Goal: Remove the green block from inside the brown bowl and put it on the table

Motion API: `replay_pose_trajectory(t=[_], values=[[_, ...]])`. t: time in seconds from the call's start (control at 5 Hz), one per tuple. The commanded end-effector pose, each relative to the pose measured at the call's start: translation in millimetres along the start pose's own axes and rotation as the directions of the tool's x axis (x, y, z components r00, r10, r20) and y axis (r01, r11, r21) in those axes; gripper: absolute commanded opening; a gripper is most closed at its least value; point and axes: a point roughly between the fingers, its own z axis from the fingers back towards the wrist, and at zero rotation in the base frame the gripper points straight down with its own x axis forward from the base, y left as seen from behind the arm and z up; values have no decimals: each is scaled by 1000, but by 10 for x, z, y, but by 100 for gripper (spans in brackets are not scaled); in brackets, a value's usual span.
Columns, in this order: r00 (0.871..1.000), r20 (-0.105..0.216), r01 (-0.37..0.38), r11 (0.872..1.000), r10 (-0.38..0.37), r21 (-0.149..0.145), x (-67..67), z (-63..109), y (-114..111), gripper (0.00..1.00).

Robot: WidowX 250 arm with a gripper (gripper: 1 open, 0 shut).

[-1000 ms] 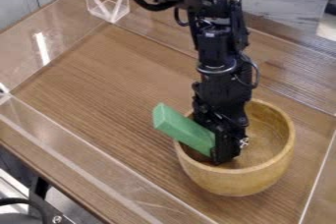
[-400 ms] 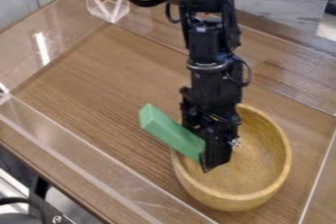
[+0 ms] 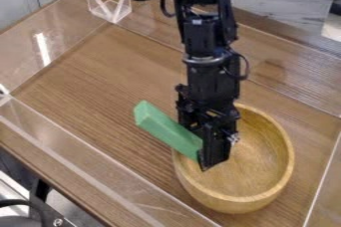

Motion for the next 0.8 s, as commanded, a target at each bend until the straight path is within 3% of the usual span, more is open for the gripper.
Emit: replay_pose_trajectory(t=[0.0,0.6], values=[[999,50,-8,1000,7,9,1,182,2,0],[997,60,-47,999,48,-20,-99,408,17,0]])
